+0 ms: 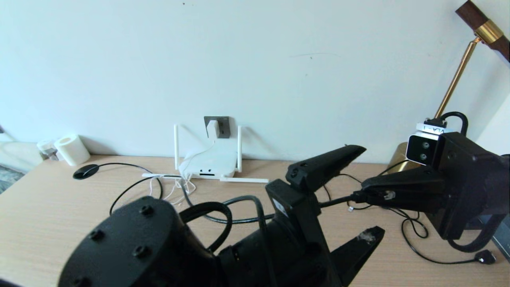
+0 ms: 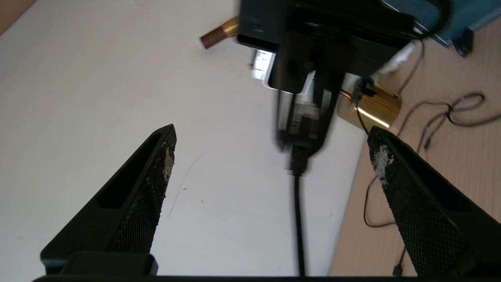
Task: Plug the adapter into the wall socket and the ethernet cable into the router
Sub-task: Hand it to the other hand
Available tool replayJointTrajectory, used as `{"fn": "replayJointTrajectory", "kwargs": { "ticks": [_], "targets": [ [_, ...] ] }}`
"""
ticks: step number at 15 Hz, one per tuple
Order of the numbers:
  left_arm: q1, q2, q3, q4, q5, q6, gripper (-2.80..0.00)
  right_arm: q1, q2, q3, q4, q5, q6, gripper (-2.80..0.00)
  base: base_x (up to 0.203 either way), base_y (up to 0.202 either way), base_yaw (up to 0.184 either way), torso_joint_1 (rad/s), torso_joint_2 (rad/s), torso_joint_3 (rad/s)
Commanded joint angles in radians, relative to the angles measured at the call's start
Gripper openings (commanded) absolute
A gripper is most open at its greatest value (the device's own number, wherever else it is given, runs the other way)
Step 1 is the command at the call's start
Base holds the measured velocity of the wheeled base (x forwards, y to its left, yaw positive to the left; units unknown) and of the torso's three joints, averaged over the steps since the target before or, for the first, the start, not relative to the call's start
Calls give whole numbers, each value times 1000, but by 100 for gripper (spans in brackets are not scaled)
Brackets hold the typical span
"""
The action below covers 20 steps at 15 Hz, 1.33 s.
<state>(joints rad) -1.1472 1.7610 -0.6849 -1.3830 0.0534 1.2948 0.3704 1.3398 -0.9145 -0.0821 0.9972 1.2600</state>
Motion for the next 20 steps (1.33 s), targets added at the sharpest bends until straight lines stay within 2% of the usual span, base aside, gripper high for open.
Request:
{"fn": "replayJointTrajectory", "kwargs": {
  "ticks": [1, 7, 20],
  "targets": [
    [0, 31, 7, -13, -1, 23, 0, 1, -2, -1, -1, 6, 7, -280, 0, 0, 0, 0, 0, 0],
    [15, 33, 83, -122, -2, 49, 0, 1, -28, -1, -1, 10, 13, -280, 0, 0, 0, 0, 0, 0],
    [15, 33, 71, -123, -23, 50, 0, 1, -11, 4, -5, 8, 12, -280, 0, 0, 0, 0, 0, 0]
  ]
}}
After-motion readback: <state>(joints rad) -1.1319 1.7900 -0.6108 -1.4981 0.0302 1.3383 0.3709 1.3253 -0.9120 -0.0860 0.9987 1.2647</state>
